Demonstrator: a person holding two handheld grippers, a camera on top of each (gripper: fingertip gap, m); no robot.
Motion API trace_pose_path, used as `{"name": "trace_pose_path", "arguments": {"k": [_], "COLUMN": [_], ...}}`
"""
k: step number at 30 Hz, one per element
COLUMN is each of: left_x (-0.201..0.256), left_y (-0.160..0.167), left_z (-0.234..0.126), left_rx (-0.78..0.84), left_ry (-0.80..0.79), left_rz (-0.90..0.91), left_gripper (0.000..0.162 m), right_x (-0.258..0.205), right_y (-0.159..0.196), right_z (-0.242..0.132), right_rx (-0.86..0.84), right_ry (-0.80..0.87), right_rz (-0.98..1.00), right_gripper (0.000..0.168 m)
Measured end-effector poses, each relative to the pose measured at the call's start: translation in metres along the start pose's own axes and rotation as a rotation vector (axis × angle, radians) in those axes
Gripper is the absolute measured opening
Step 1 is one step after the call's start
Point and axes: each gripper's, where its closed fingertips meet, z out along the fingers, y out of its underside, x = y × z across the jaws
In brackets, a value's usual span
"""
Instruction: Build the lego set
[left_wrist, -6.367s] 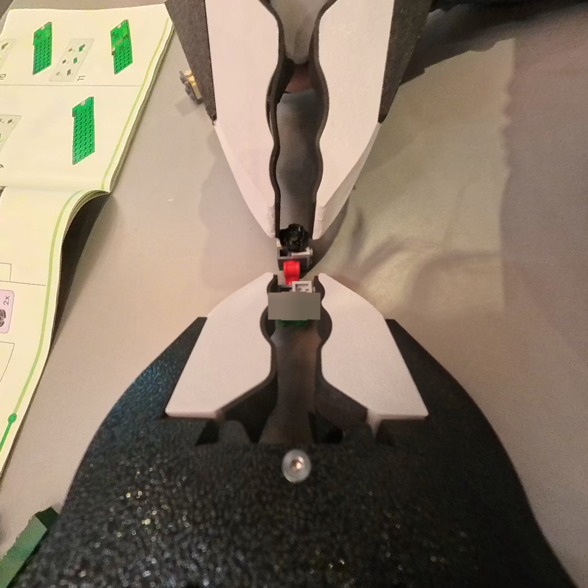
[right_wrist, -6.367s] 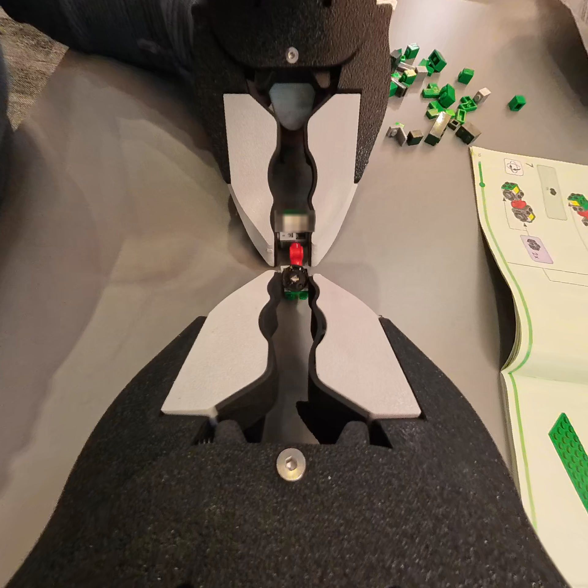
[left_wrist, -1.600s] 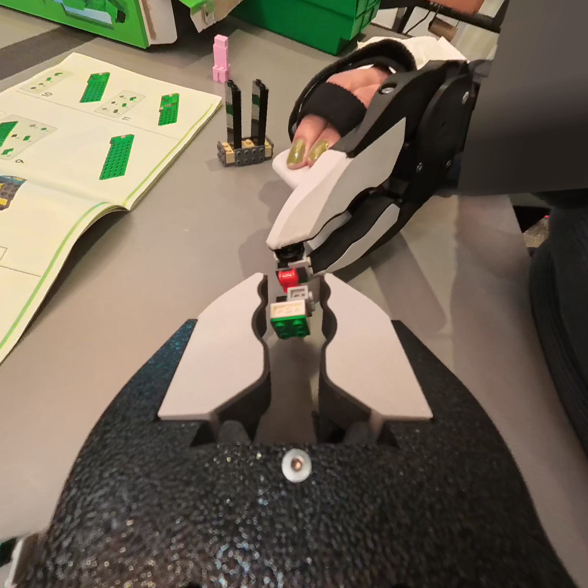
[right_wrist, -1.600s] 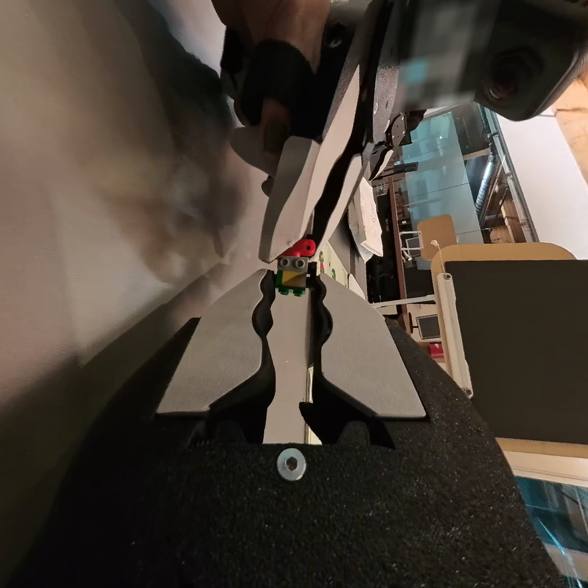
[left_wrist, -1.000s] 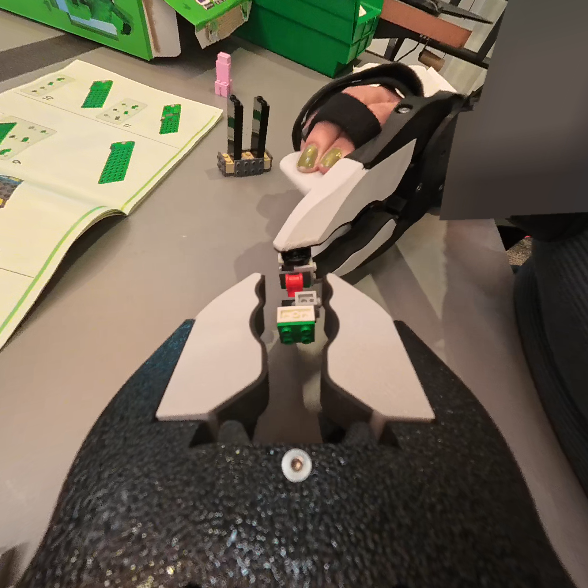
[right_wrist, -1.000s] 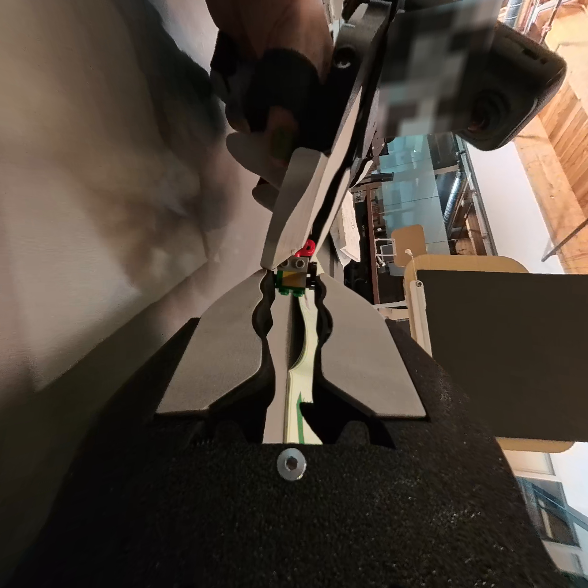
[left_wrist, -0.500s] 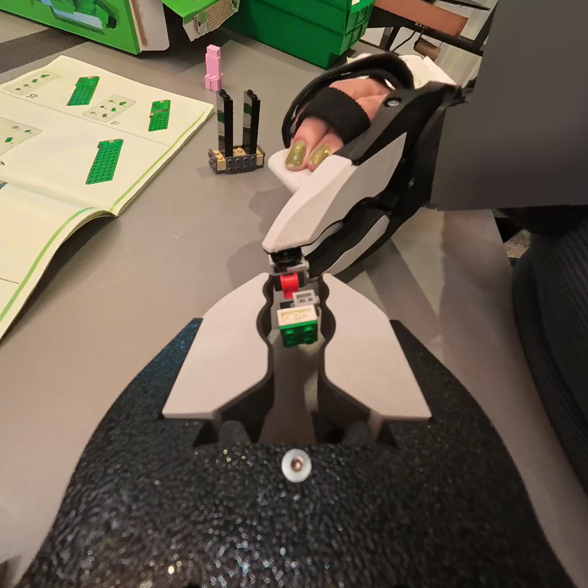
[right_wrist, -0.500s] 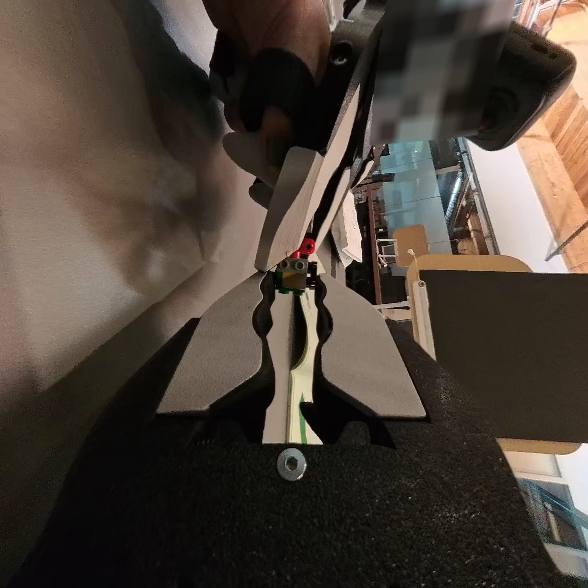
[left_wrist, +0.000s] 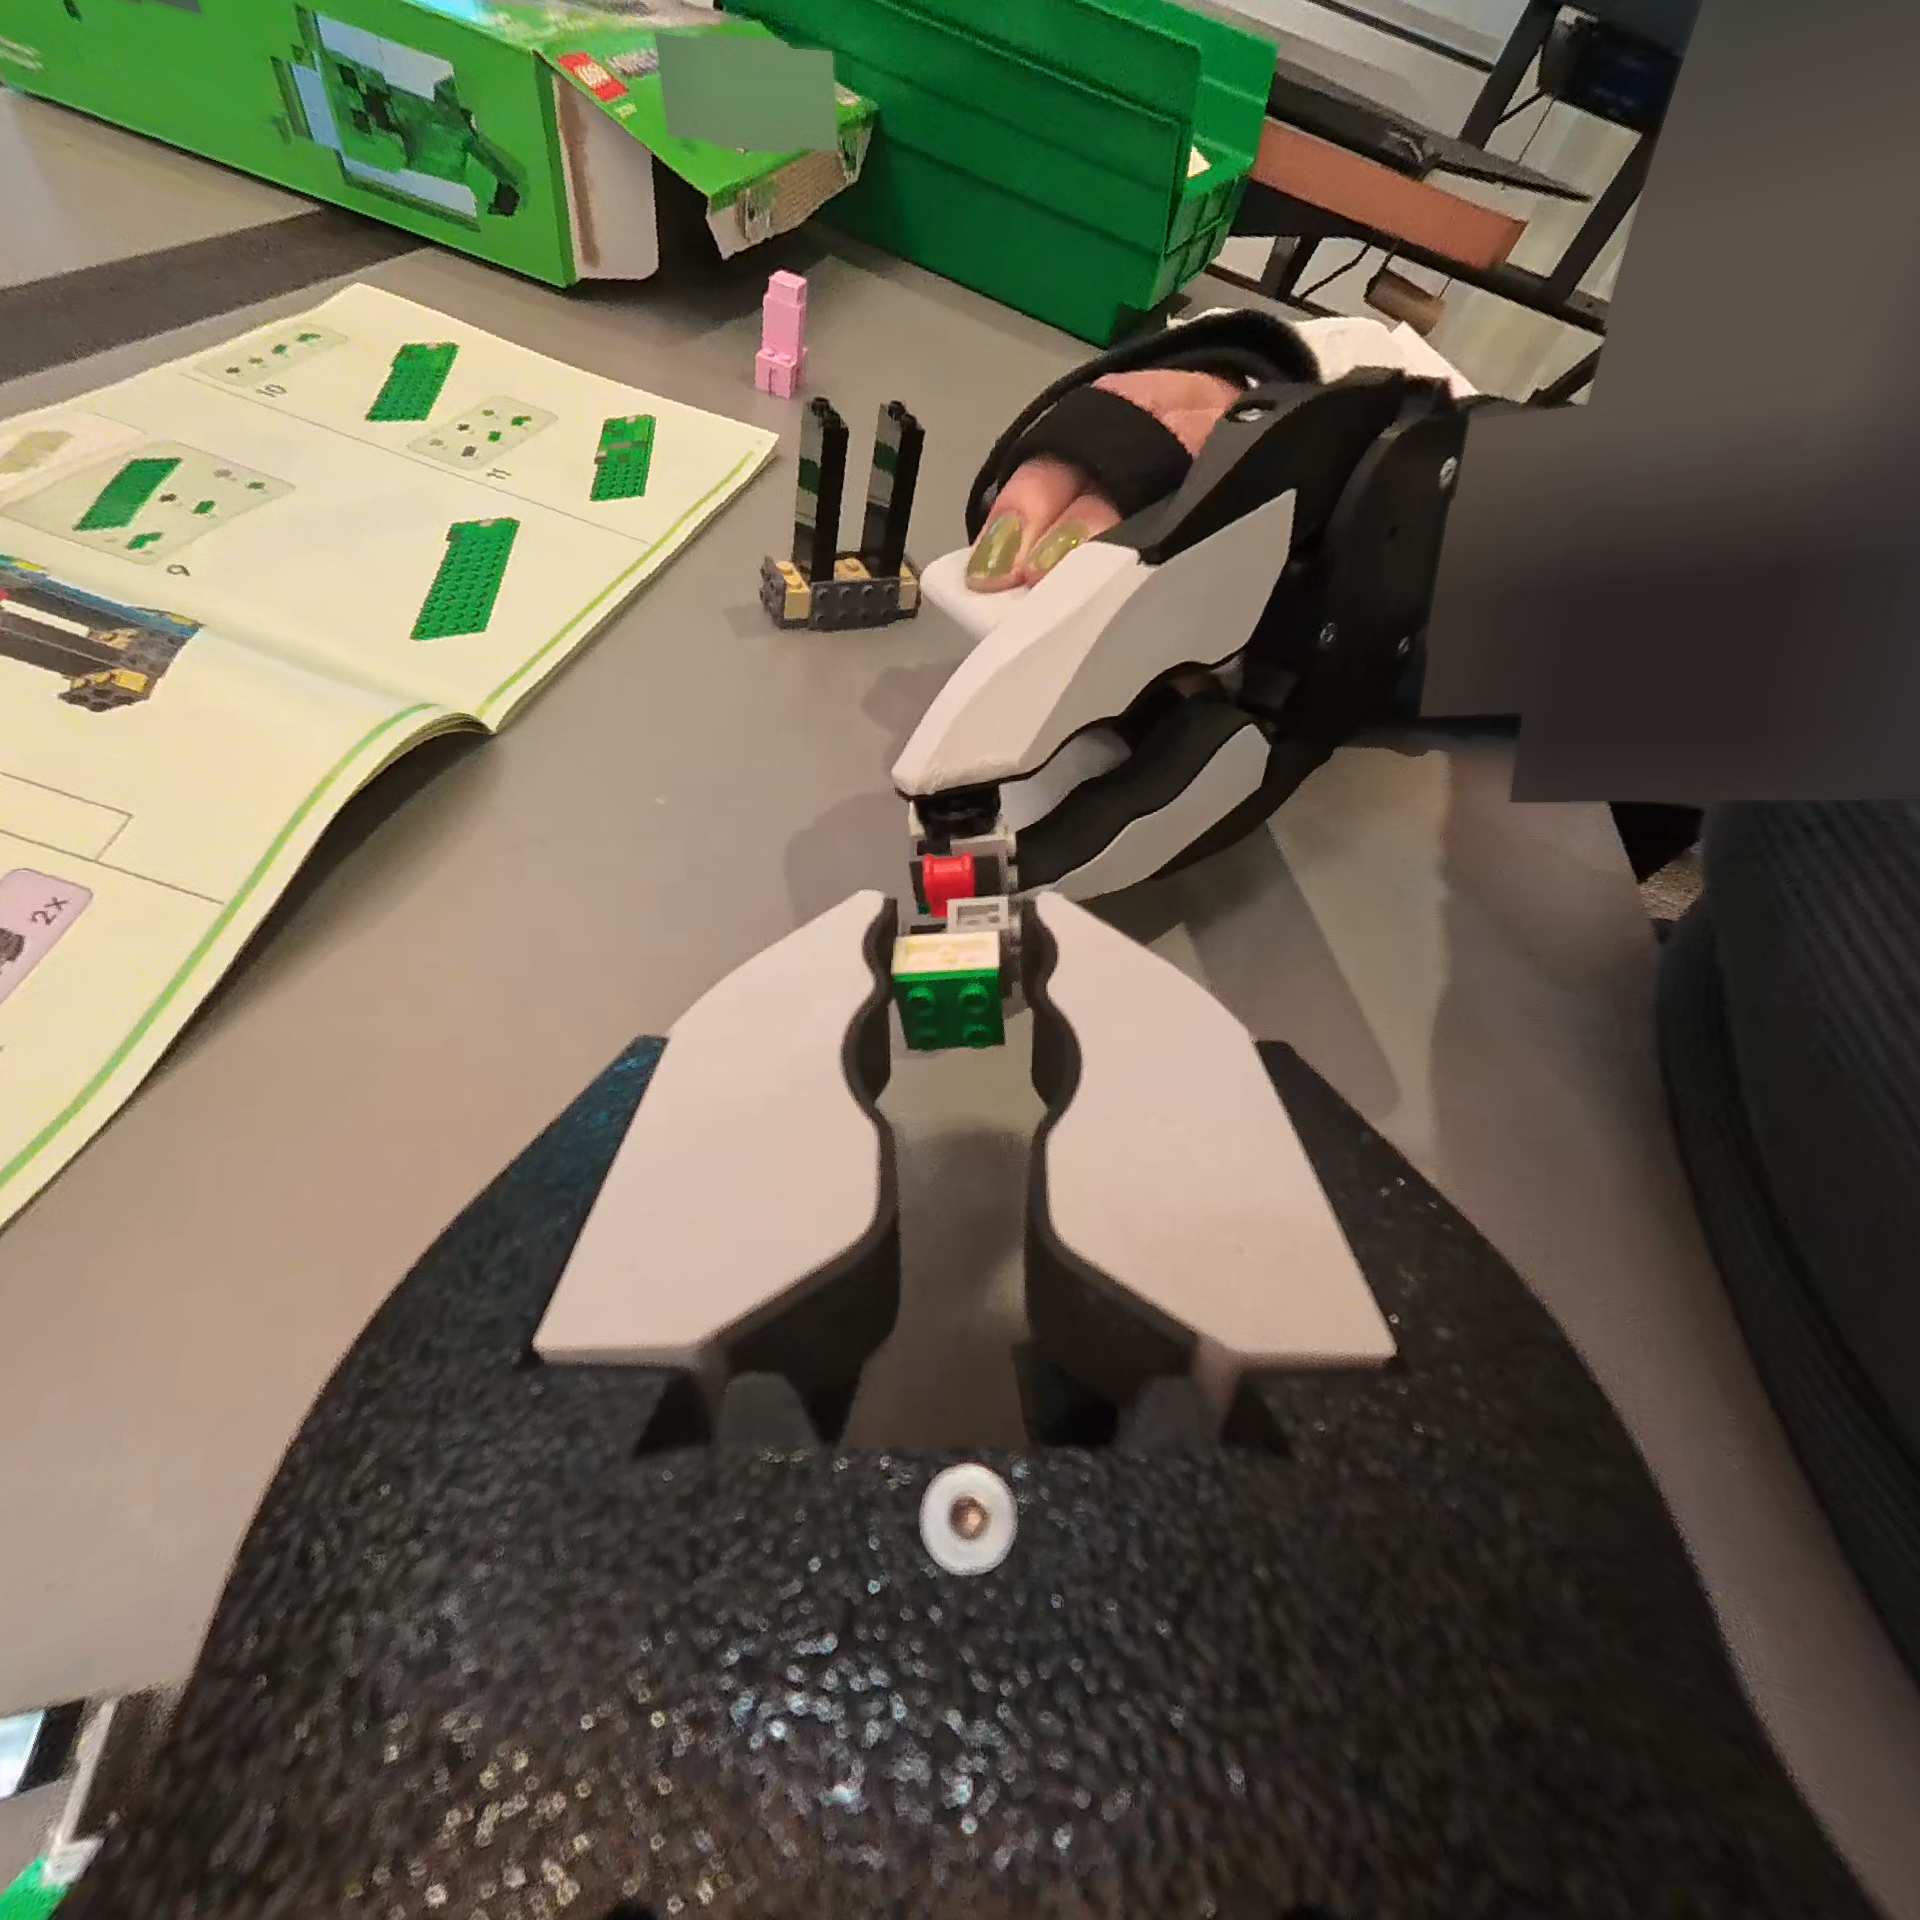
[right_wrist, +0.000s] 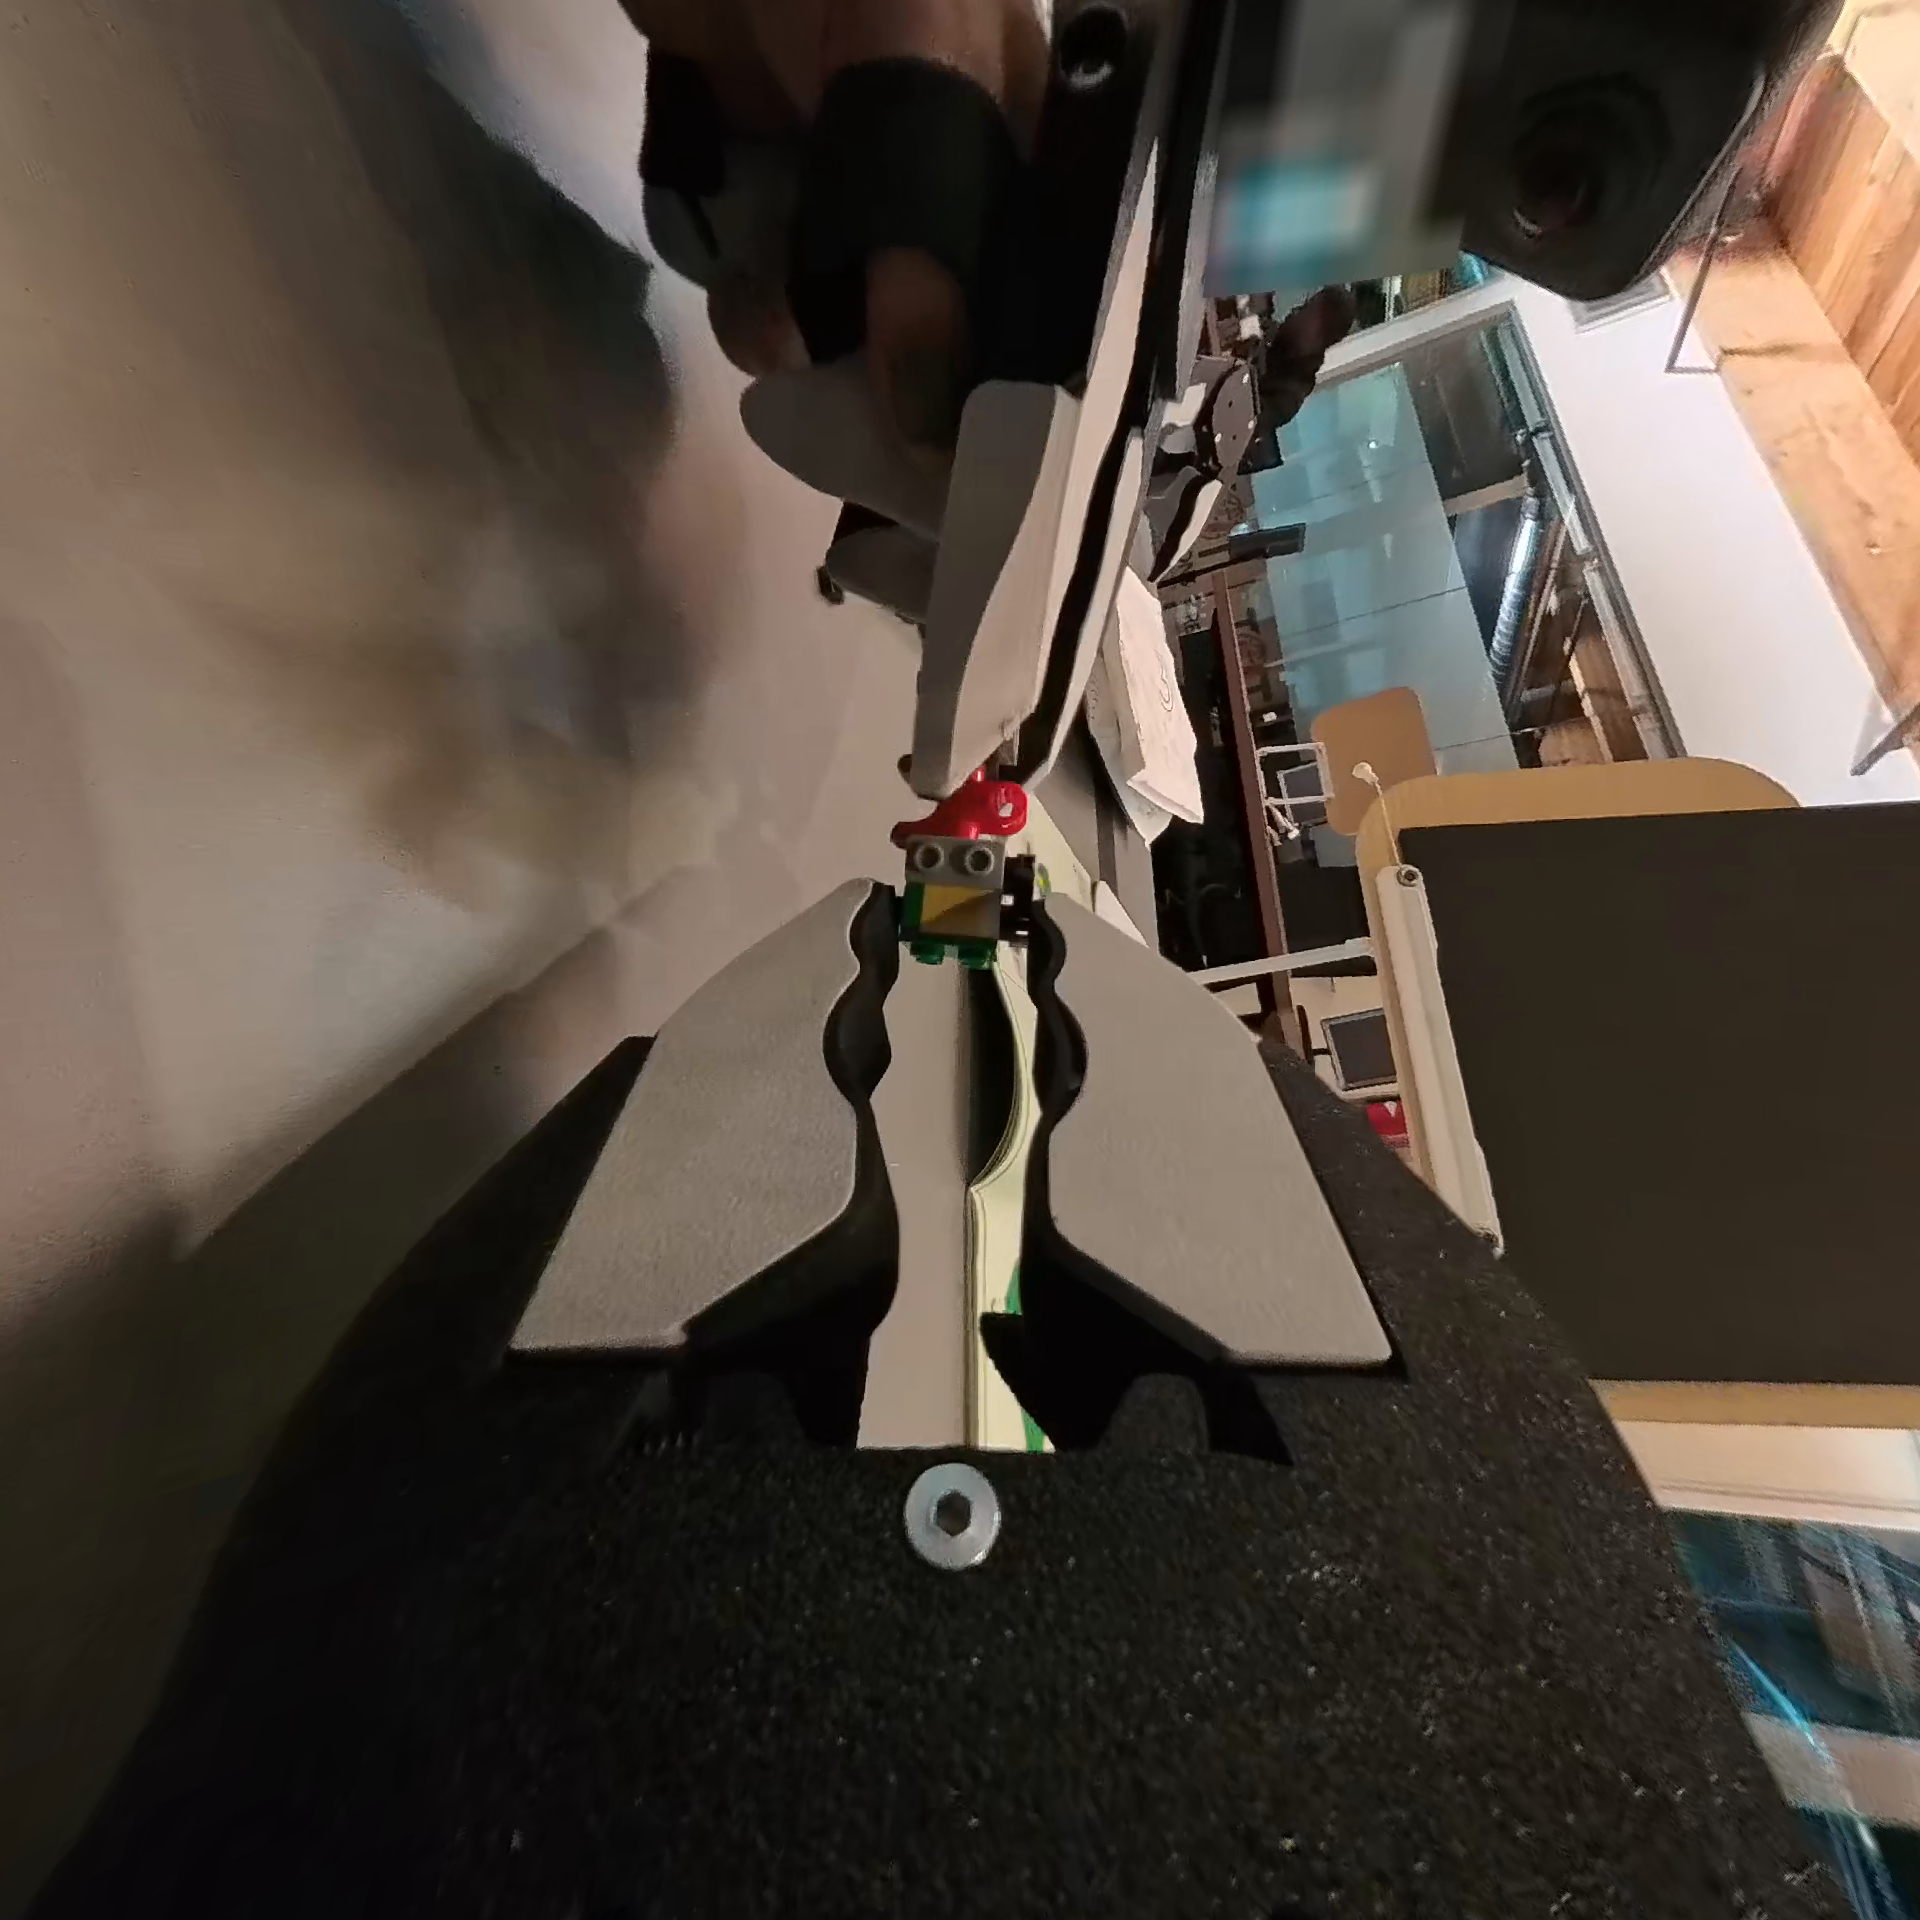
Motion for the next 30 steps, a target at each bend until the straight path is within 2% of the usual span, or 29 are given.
{"name": "trace_pose_path", "arguments": {"k": [10,21,25,30], "left_x": [-0.001,0.004,0.006,0.000], "left_y": [0.003,-0.003,-0.005,-0.001], "left_z": [0.000,0.000,0.001,0.000], "left_rx": [-0.026,0.045,0.049,-0.003], "left_ry": [-0.004,0.062,0.081,-0.017], "left_rz": [-0.001,-0.104,-0.110,0.049], "left_gripper": [0.023,0.023,0.033,0.036], "right_x": [0.002,0.002,-0.005,-0.012], "right_y": [0.002,0.001,-0.001,-0.002], "right_z": [-0.002,-0.004,-0.004,-0.005], "right_rx": [0.014,0.041,0.043,0.037], "right_ry": [-0.027,-0.105,-0.232,-0.419], "right_rz": [0.074,0.207,0.351,0.520], "right_gripper": [0.024,0.024,0.024,0.024]}}
